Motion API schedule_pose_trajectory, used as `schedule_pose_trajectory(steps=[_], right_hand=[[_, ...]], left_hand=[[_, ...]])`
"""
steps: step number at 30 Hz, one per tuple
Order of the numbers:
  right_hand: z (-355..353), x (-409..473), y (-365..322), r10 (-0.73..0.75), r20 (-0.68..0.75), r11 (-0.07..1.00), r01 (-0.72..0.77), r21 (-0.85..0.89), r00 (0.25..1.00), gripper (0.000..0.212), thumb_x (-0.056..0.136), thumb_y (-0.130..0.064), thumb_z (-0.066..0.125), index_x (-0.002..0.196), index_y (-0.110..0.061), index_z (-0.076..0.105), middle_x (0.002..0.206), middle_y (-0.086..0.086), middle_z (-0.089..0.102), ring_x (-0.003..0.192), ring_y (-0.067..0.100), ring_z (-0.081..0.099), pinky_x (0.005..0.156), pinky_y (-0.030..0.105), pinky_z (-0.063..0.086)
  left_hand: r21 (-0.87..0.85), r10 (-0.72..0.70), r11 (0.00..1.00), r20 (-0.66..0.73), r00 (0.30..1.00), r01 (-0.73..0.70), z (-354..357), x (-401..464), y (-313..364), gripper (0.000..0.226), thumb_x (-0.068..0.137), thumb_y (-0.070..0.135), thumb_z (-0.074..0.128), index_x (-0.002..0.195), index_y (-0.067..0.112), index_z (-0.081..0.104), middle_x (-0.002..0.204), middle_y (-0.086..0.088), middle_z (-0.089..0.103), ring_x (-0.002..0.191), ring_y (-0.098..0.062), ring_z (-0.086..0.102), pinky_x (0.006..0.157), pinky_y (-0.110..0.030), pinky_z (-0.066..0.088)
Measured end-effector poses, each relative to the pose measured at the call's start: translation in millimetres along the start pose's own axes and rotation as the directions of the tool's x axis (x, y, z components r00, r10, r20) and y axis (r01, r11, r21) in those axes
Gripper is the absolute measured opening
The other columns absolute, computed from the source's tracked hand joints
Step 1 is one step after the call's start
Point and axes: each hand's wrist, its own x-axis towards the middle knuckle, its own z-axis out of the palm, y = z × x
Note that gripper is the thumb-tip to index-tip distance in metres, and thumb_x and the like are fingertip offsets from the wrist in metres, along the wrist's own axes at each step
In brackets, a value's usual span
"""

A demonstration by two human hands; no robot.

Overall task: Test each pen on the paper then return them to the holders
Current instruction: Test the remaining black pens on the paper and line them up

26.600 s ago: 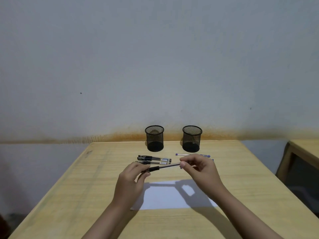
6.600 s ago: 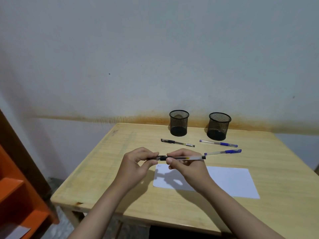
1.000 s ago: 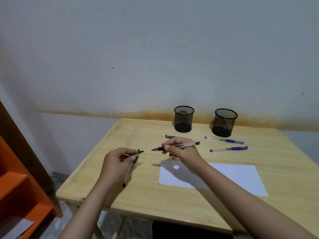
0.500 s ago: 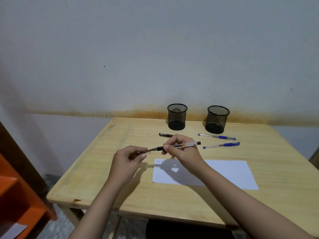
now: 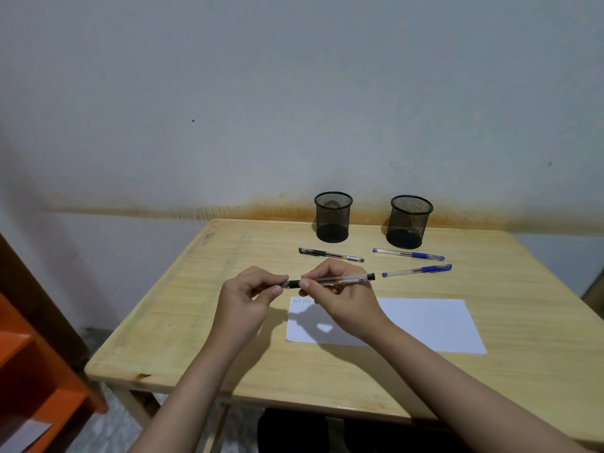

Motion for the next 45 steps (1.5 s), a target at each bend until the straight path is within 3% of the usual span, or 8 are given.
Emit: schedule_pose_trajectory(steps=[4,8,14,18,29,33,38,45], right_hand=[[3.2,-3.5,0.5,-0.006,0.012,1.0,0.006,-0.017,1.0,0.009,0.08,-0.008,0.074,0.079,-0.016,0.069,0.066,-0.009,0.068,0.065,0.004,0.063,0.062,0.018,0.048],[1.8,-1.0,-0.1,0.01,0.19,0.998,-0.021,0.053,0.982,0.02,0.076,0.002,0.072,0.088,-0.014,0.074,0.083,0.009,0.073,0.086,0.029,0.071,0.077,0.045,0.057],[10.0,5.6,-1.0,0.281,0.267,0.933,-0.328,0.15,0.922,0.011,0.083,-0.005,0.069,0.092,0.001,0.071,0.08,0.012,0.075,0.068,0.018,0.068,0.059,0.027,0.053],[26.6,9.3,2.4,0.369,0.252,0.896,-0.414,0.158,0.895,0.021,0.078,0.001,0.073,0.098,-0.002,0.066,0.066,0.014,0.067,0.047,0.013,0.062,0.049,0.021,0.05],[79.8,44.6,42.1,0.477,0.009,0.868,-0.469,-0.164,0.879,0.028,0.073,-0.011,0.08,0.097,-0.009,0.066,0.079,0.017,0.073,0.073,0.026,0.073,0.078,0.041,0.059],[91.6,49.5,48.6,0.479,-0.003,0.853,-0.466,-0.235,0.878,0.032,0.074,-0.012,0.08,0.103,-0.005,0.067,0.087,0.016,0.074,0.075,0.021,0.071,0.068,0.028,0.056],[97.9,56.4,54.5,0.442,-0.027,0.826,-0.418,-0.377,0.897,0.025,0.069,-0.014,0.083,0.089,-0.002,0.072,0.092,0.012,0.072,0.089,0.023,0.067,0.08,0.033,0.054],[97.8,60.4,55.7,0.426,-0.013,0.806,-0.387,-0.448,0.904,0.032,0.072,-0.021,0.08,0.076,0.008,0.068,0.066,0.012,0.06,0.066,0.022,0.054,0.062,0.029,0.043]], left_hand=[[0.028,0.054,0.998,0.033,0.998,-0.055,-6.6,3.7,0.6,0.034,0.077,-0.011,0.065,0.079,0.022,0.073,0.081,-0.001,0.068,0.08,-0.007,0.063,0.072,-0.013,0.047],[0.023,0.089,0.996,0.099,0.991,-0.092,-18.7,12.8,-4.2,0.045,0.076,-0.015,0.062,0.079,0.028,0.074,0.085,0.009,0.069,0.083,-0.007,0.065,0.076,-0.015,0.048],[0.092,0.114,0.988,0.107,0.988,-0.124,-28.2,15.8,-16.8,0.037,0.076,-0.011,0.065,0.085,0.024,0.074,0.094,0.007,0.071,0.092,-0.013,0.066,0.079,-0.034,0.051],[0.196,0.029,0.979,0.083,0.996,-0.045,-36.3,12.7,-25.8,0.036,0.082,0.003,0.065,0.101,0.034,0.069,0.104,0.016,0.069,0.103,-0.004,0.061,0.088,-0.021,0.046],[0.675,-0.29,0.72,0.084,0.953,0.16,-84.6,-6.4,-84.0,0.04,0.091,0.032,0.053,0.13,0.022,0.052,0.145,0.002,0.042,0.134,-0.02,0.035,0.113,-0.047,0.025],[0.706,-0.264,0.697,0.094,0.96,0.123,-82.1,-6.0,-87.6,0.041,0.093,0.033,0.048,0.132,0.024,0.049,0.148,0.004,0.037,0.136,-0.017,0.031,0.114,-0.043,0.022],[0.699,-0.249,0.706,0.092,0.964,0.115,-83.0,-6.0,-91.3,0.041,0.093,0.033,0.048,0.133,0.025,0.049,0.149,0.004,0.036,0.136,-0.017,0.031,0.114,-0.041,0.022],[0.7,-0.241,0.707,0.106,0.965,0.099,-84.5,-6.4,-95.9,0.042,0.093,0.035,0.045,0.134,0.026,0.047,0.15,0.005,0.034,0.138,-0.014,0.029,0.116,-0.043,0.019]])
